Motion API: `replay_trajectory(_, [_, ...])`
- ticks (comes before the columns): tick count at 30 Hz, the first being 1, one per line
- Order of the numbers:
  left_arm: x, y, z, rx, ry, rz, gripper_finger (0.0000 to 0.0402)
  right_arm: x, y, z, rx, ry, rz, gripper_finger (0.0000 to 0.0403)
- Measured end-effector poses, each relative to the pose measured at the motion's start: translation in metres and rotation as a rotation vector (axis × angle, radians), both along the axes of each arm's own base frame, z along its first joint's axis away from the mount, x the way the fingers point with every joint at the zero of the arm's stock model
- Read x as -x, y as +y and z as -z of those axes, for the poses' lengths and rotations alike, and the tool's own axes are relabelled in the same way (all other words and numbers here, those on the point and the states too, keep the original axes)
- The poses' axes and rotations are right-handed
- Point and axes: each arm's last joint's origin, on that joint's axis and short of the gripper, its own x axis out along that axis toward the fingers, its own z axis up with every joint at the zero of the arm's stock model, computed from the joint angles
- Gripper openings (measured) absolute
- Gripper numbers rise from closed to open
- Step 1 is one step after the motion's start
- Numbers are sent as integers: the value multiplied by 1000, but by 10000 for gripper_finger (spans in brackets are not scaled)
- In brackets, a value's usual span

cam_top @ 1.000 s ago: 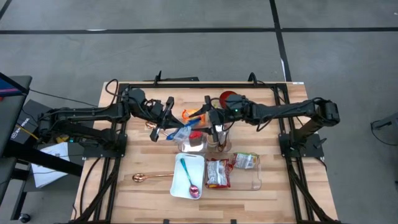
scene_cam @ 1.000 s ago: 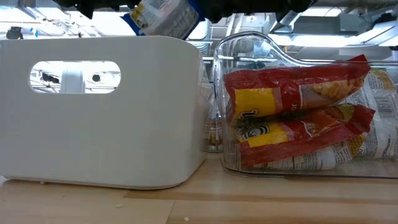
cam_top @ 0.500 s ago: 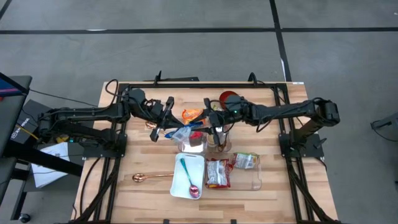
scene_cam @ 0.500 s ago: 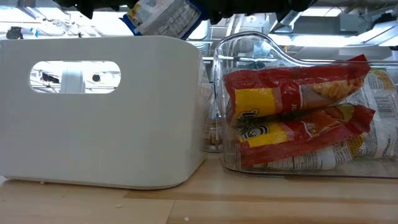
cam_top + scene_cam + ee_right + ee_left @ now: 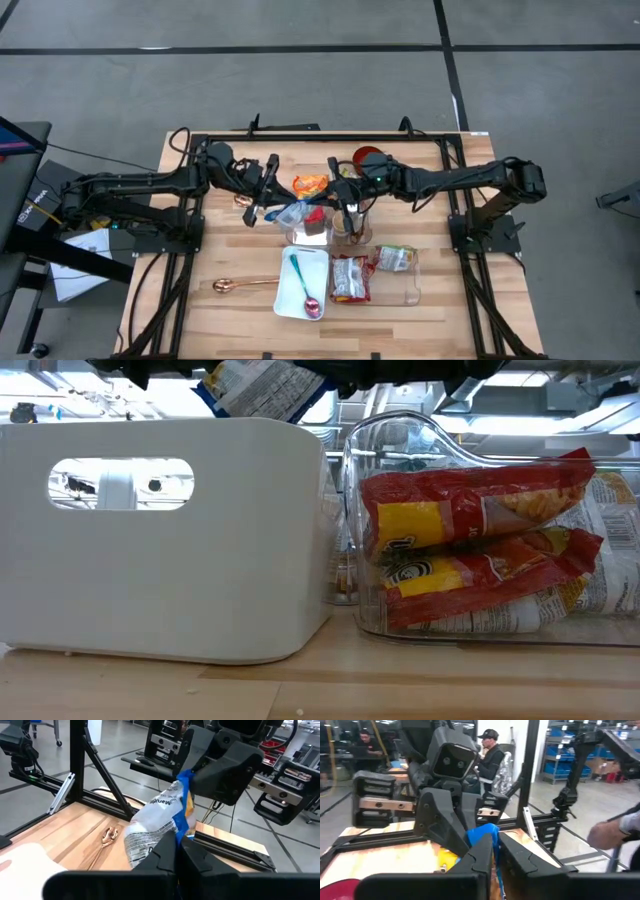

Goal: Pick & Place Food Item
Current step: Put the blue noodle pack into the bottom transparent bin

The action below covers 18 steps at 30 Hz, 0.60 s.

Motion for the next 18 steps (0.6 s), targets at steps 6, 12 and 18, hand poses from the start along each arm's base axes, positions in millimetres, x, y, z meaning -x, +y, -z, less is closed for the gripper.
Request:
replay_trajectory(6, [2,12,3,-44,26,-107,94,3,-1,-4,-1,0,21,1])
replay_trajectory(12, [9,34,15,-125,151,-360,189,20,-2,-22,1,3,111,0])
replay_trajectory(18, [18,50,29,-135,318,-525,242,47,-1,-42,-36,33,149,0])
